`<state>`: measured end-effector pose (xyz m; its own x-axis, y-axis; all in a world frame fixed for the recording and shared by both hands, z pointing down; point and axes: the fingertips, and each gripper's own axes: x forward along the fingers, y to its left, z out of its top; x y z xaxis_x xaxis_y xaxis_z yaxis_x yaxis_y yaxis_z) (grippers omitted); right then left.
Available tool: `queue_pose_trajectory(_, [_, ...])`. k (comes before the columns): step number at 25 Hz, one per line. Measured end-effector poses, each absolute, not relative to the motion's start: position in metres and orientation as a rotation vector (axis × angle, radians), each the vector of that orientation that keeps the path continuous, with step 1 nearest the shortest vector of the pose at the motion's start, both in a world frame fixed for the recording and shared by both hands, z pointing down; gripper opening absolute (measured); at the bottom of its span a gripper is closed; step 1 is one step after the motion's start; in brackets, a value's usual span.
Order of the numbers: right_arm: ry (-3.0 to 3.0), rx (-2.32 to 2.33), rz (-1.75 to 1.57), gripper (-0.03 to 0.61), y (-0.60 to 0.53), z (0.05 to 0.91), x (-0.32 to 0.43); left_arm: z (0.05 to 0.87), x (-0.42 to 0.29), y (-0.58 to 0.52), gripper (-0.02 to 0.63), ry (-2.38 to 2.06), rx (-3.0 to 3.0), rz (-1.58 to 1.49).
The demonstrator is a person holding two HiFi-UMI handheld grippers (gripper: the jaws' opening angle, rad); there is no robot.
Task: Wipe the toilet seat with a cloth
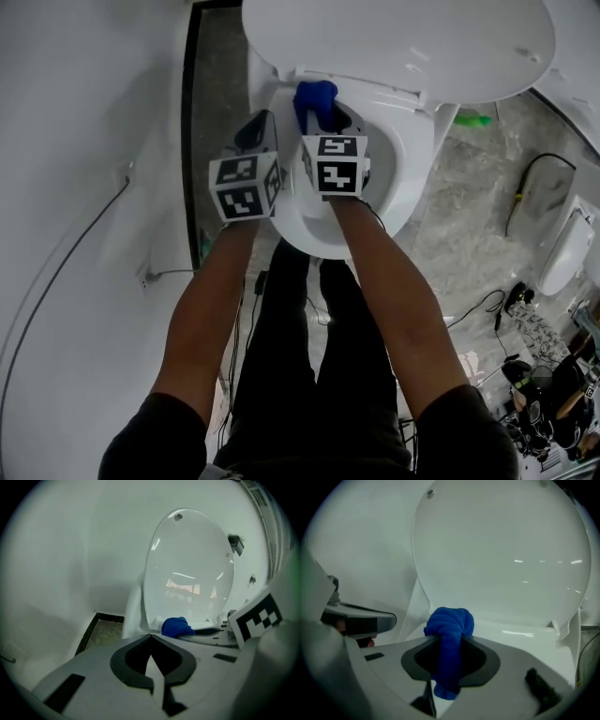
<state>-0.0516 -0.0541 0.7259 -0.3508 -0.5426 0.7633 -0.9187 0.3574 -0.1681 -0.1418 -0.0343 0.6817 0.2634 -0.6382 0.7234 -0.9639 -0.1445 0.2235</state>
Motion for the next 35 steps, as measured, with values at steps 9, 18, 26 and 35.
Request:
queue_pose_trajectory(9, [-1.912,1.382,0.814,0.097,-0.059,0.726,0.012,0.675,-0.105,-0.044,0.009,-1.430,1.927,0.658])
queue_pose_trajectory(18, [-1.777,1.515,0.858,0.097,-0.037,0.728,0.107,0.663,-0.034,-0.048,0.009,-1.385,2.072,0.739])
queue_pose_trajectory(26, [-1.711,1.518,0.954,0.097,0.012,0.735,0.153,0.668,0.035,-0.016,0.009,-1.234,2.089,0.729])
queue_pose_trajectory(35, [-1.700,1.501,1.017,0.097,0.086,0.741,0.170,0.685,0.070,0.061,0.009,-1.083,2.020,0.759])
